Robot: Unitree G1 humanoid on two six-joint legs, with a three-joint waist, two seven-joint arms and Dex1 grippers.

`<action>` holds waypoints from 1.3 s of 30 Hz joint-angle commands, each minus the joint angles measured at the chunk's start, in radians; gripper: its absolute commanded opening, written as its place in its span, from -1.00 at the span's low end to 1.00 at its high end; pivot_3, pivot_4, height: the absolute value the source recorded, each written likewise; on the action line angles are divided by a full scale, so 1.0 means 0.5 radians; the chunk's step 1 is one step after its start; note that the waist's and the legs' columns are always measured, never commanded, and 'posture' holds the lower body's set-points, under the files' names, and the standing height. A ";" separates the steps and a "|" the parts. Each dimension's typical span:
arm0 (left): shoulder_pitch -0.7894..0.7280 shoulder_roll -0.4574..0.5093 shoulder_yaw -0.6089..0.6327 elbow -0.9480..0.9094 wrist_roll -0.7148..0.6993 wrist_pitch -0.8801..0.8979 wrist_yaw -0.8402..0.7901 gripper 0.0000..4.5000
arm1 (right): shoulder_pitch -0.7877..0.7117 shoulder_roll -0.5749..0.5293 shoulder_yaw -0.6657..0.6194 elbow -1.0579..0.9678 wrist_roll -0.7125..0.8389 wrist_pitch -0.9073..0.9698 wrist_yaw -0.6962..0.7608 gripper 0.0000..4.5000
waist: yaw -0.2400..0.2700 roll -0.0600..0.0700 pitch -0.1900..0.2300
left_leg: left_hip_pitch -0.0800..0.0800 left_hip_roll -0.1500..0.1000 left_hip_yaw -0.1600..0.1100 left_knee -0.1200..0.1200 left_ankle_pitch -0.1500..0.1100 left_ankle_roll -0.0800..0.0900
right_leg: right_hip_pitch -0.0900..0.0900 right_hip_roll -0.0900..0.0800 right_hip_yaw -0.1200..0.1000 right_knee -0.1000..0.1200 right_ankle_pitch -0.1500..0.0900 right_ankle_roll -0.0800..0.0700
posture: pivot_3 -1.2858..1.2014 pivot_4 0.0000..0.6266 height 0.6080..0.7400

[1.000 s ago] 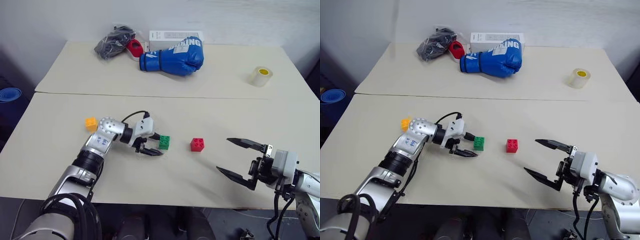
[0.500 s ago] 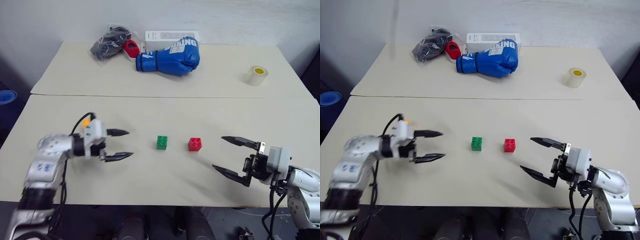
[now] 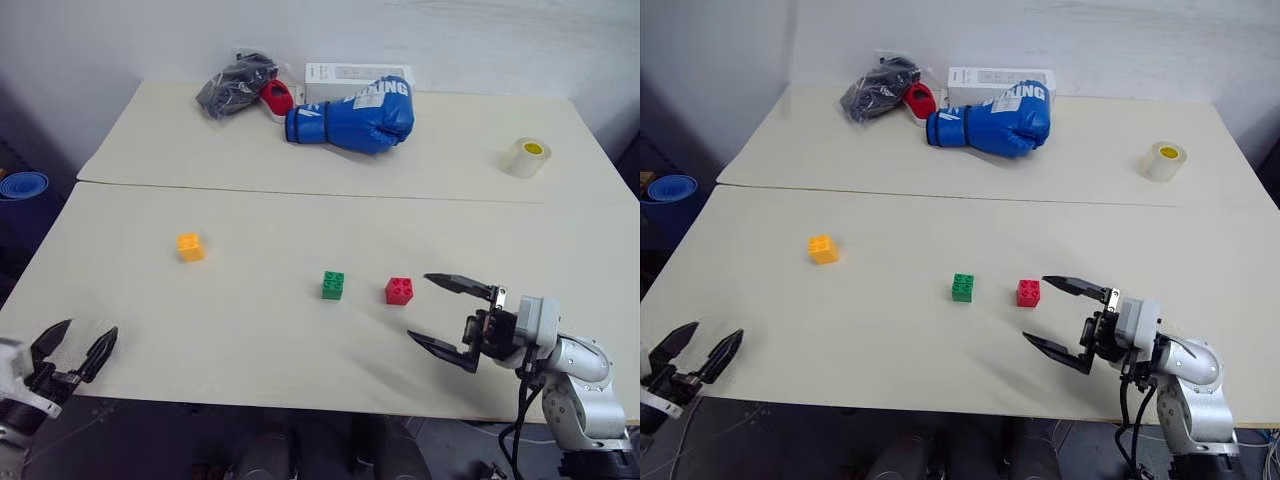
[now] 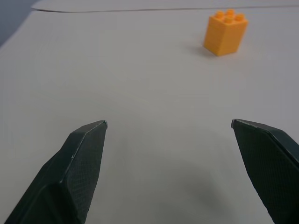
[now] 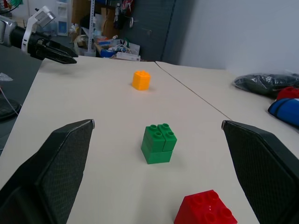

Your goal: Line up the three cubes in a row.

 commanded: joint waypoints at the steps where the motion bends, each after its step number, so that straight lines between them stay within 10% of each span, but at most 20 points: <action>1: -0.124 -0.018 -0.051 -0.200 -0.097 0.052 0.162 0.99 | -0.020 0.023 0.015 -0.022 -0.008 -0.026 -0.034 1.00 | 0.000 0.000 0.000 | 0.000 0.000 0.000 0.000 0.000 0.000 | 0.000 0.000 0.000 0.000 0.000 0.000 | 0.03 -0.52 1.00; 13: -0.852 -0.499 -0.746 -0.639 0.405 0.567 1.508 0.99 | -0.095 0.016 0.062 -0.068 -0.040 0.009 -0.130 1.00 | -0.014 -0.002 -0.001 | 0.001 -0.001 0.007 0.000 0.002 0.001 | 0.000 0.006 0.002 0.009 0.001 0.002 | 0.03 -0.52 1.00; 22: -1.069 -0.520 -0.949 -0.221 0.666 0.444 1.609 0.99 | -0.156 0.006 0.110 -0.179 -0.070 0.102 -0.241 1.00 | -0.007 -0.002 -0.001 | 0.000 0.000 0.007 0.000 0.004 -0.001 | 0.000 0.006 0.001 0.009 0.001 0.002 | 0.03 -0.52 1.00; 26: -1.063 -0.502 -0.934 -0.171 0.686 0.399 1.595 0.61 | -0.175 0.004 0.114 -0.180 -0.086 0.108 -0.274 1.00 | -0.007 -0.002 -0.001 | -0.001 0.000 0.006 0.000 0.004 -0.001 | -0.001 0.006 0.001 0.008 0.001 0.002 | 0.03 -0.52 1.00; 33: -0.974 -0.297 -0.892 -0.091 0.497 0.180 1.087 -0.33 | -0.170 0.013 0.124 -0.183 -0.107 0.099 -0.301 1.00 | -0.010 -0.002 -0.001 | -0.001 0.000 0.006 0.000 0.004 -0.001 | -0.001 0.005 0.000 0.009 0.001 0.002 | 0.03 -0.52 1.00; 39: -1.154 0.276 -0.967 0.264 0.052 0.145 -0.367 -0.33 | -0.154 -0.024 0.065 -0.036 -0.093 0.018 -0.194 1.00 | -0.010 -0.001 -0.001 | -0.002 0.000 0.006 0.001 0.004 -0.002 | -0.003 0.005 -0.001 0.010 0.000 0.000 | 0.03 -0.52 1.00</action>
